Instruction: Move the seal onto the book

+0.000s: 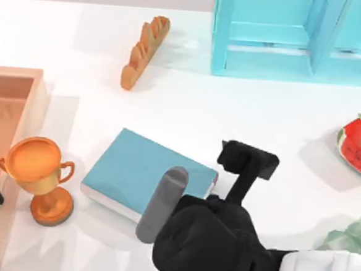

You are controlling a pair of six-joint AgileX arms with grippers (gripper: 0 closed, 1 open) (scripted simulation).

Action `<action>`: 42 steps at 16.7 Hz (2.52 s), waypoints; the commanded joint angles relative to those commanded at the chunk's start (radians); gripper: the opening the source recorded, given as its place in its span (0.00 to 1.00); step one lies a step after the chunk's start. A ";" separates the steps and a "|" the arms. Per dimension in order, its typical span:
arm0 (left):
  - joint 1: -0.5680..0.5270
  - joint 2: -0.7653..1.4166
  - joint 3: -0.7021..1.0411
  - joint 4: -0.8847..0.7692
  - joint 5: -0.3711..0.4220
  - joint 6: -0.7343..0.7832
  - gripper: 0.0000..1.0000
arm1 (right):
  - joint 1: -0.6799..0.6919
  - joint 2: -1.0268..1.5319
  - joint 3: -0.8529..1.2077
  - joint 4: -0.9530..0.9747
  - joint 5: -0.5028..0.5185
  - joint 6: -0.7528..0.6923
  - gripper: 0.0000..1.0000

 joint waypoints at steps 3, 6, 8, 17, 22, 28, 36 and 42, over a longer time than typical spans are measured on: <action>0.000 0.000 0.000 0.000 0.000 0.000 1.00 | -0.218 -0.296 -0.127 -0.004 -0.159 0.073 1.00; 0.000 0.000 0.000 0.000 0.000 0.000 1.00 | -0.452 -0.624 -0.265 -0.008 -0.329 0.154 1.00; 0.000 0.000 0.000 0.000 0.000 0.000 1.00 | -0.610 -0.844 -0.361 -0.010 -0.448 0.209 1.00; 0.000 0.000 0.000 0.000 0.000 0.000 1.00 | -1.173 -1.529 -0.741 -0.020 -0.901 0.436 1.00; 0.000 0.000 0.000 0.000 0.000 0.000 1.00 | -1.220 -1.578 -0.781 -0.020 -0.947 0.461 1.00; 0.010 0.062 0.060 -0.055 0.000 0.012 1.00 | -1.220 -1.578 -0.781 -0.020 -0.947 0.461 1.00; 0.093 0.645 0.585 -0.490 0.000 0.103 1.00 | -1.220 -1.578 -0.781 -0.020 -0.947 0.461 1.00; 0.175 1.231 1.100 -0.910 -0.001 0.192 1.00 | -1.220 -1.578 -0.781 -0.020 -0.947 0.461 1.00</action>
